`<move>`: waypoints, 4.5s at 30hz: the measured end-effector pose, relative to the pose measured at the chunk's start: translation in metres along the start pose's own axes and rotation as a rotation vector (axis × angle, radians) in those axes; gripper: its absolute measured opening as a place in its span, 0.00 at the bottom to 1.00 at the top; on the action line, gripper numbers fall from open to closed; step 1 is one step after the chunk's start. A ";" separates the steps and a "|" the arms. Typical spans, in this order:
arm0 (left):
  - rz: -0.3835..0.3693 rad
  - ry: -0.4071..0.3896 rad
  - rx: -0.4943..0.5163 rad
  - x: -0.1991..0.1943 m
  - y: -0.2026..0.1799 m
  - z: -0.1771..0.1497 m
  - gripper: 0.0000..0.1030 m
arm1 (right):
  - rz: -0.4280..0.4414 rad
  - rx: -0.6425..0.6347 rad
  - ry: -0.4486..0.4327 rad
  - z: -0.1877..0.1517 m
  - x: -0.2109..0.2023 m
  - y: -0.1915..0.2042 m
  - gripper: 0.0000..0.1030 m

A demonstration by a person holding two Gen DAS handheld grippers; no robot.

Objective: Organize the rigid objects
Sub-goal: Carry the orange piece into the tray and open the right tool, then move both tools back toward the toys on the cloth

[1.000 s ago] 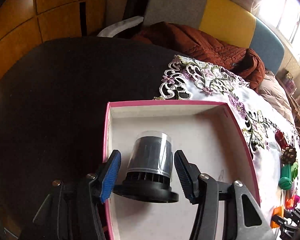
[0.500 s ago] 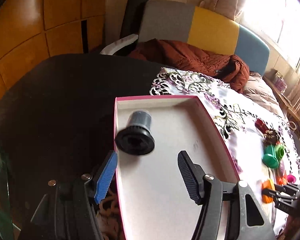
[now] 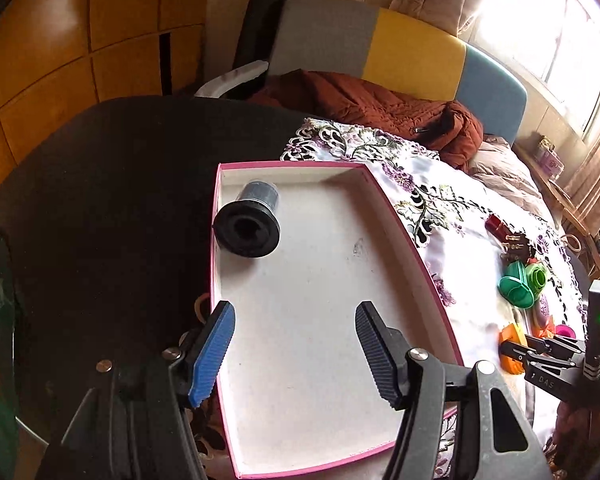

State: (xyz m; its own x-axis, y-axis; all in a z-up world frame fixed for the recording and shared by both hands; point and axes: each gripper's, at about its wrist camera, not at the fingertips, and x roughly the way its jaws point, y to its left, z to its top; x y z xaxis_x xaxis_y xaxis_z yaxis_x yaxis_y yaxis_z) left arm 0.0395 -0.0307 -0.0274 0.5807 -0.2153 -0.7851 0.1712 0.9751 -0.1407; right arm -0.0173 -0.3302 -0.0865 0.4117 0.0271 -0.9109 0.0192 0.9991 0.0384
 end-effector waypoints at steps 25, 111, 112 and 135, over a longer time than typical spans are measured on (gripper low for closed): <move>0.035 -0.003 -0.065 -0.002 0.038 -0.010 0.62 | 0.170 -0.012 -0.144 0.070 -0.042 0.074 0.28; 0.004 0.027 -0.044 -0.011 0.034 -0.024 0.61 | -0.022 0.040 -0.348 0.070 -0.067 0.033 0.93; -0.004 0.027 -0.039 -0.011 0.032 -0.023 0.61 | -0.039 0.057 -0.354 0.069 -0.071 0.022 0.94; -0.183 0.065 0.238 0.011 -0.101 0.013 0.61 | -0.183 0.744 -0.427 0.005 -0.089 -0.198 1.00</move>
State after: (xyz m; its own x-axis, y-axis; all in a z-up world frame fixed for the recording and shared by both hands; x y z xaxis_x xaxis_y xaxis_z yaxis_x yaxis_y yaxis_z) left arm 0.0392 -0.1321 -0.0143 0.4723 -0.3745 -0.7979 0.4541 0.8792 -0.1439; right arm -0.0532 -0.5305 -0.0106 0.6472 -0.2949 -0.7030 0.6461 0.7017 0.3005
